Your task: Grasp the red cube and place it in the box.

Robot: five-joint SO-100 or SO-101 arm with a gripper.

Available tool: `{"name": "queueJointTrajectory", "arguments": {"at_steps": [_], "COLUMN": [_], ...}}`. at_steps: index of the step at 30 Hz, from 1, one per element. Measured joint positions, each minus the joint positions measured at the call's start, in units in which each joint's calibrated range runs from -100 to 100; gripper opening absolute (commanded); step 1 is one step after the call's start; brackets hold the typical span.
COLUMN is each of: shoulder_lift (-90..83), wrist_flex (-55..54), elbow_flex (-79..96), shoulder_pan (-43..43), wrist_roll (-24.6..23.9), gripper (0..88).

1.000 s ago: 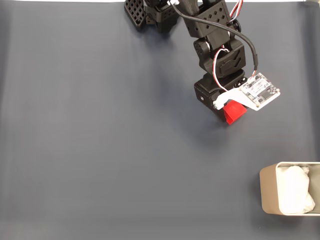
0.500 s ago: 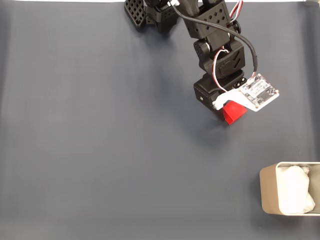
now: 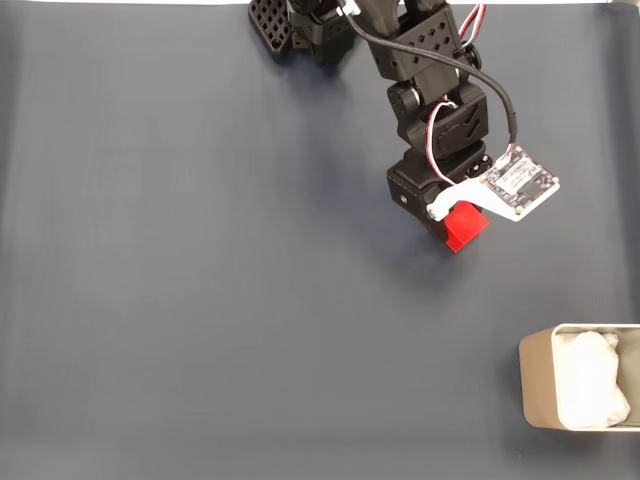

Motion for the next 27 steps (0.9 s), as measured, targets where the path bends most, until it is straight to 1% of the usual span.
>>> {"name": "queueJointTrajectory", "arguments": {"at_steps": [3, 12, 17, 22, 27], "shoulder_lift": [0.0, -0.09, -1.91, -3.47, -3.47], "wrist_flex": [0.0, 1.91, 7.8, 14.4, 21.16], "elbow_flex": [0.0, -0.09, -4.34, -12.48, -22.97], "shoulder_pan": [-0.07, 0.0, 0.52, 2.23, 3.86], "wrist_roll": [0.05, 0.78, 1.03, 1.03, -0.44], "gripper": [6.0, 3.4, 0.6, 0.0, 0.0]}}
